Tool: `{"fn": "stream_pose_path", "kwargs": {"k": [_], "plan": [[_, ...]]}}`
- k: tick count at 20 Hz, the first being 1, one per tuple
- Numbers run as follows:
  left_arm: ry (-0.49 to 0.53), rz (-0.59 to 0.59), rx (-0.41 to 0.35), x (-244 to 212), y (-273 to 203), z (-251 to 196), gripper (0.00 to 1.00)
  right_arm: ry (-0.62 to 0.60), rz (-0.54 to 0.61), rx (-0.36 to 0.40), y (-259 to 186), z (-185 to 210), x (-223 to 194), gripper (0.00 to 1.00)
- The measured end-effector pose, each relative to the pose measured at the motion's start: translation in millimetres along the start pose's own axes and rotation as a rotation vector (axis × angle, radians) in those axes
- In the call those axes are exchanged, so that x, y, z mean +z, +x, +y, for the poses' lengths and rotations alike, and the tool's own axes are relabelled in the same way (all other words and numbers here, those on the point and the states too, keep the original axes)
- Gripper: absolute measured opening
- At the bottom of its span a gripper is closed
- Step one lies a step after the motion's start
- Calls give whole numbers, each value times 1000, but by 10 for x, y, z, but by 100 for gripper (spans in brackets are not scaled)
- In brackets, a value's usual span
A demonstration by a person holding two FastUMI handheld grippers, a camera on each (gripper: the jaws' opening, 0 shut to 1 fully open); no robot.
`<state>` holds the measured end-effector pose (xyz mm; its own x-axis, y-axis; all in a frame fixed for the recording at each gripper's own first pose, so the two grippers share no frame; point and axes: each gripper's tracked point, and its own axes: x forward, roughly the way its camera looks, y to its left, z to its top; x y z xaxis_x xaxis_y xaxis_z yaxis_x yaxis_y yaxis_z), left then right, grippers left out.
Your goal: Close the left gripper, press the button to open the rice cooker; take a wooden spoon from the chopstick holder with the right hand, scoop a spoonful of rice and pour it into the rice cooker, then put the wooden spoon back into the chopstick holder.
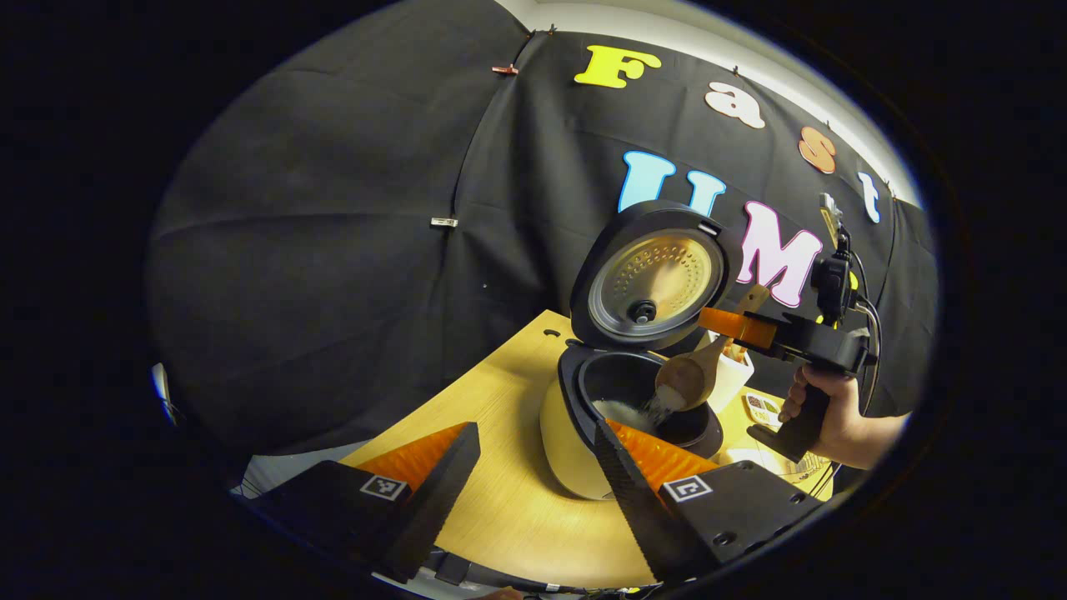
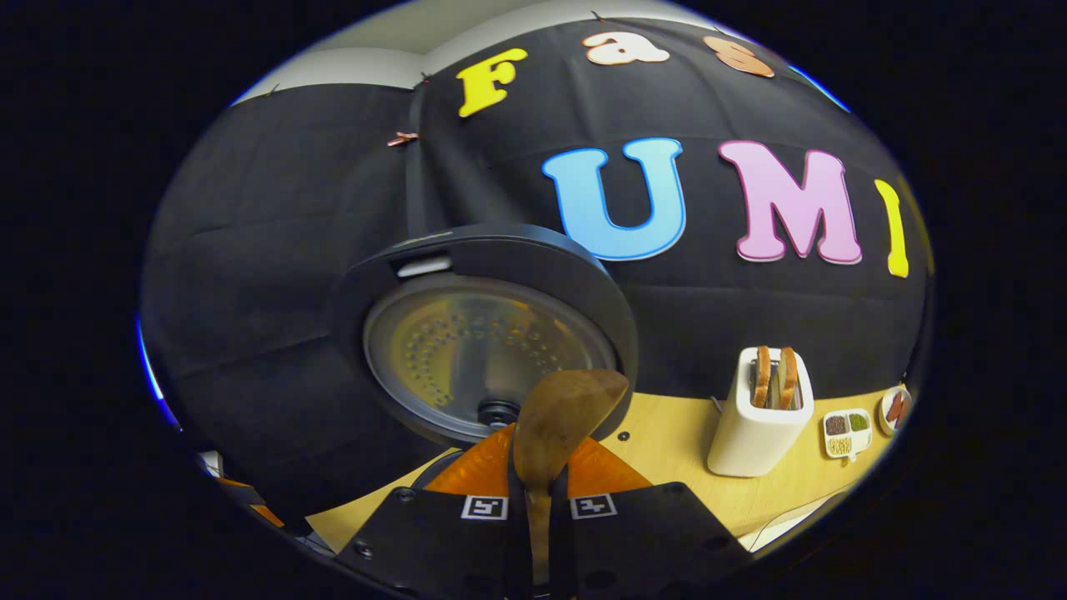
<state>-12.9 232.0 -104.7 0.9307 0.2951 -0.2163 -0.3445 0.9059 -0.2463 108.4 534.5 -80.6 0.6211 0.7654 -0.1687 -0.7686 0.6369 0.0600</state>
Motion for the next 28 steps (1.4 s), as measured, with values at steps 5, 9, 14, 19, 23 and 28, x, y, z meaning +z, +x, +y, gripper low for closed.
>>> {"fn": "stream_pose_path", "kwargs": {"k": [5, 9, 14, 19, 23, 28], "plan": [[3, -9, 5, -2, -5, -63, 96, -121, -2, 75, -46, 211, -104, 12], [24, -13, -7, -16, -19, -153, 96, -267, -17, 136, -125, 399, -173, 12], [41, -34, -17, 30, -29, -229, 96, -290, -3, 177, -220, 582, -253, 12], [41, -50, -32, 59, -17, -330, 96, -29, -16, 89, -324, 182, 118, 12], [27, -50, -47, 92, 27, -481, 96, 249, -58, -29, -472, -439, 519, 12], [-2, -64, -80, 197, 70, -850, 96, 380, -129, -198, -958, -1601, 805, 12]]}}
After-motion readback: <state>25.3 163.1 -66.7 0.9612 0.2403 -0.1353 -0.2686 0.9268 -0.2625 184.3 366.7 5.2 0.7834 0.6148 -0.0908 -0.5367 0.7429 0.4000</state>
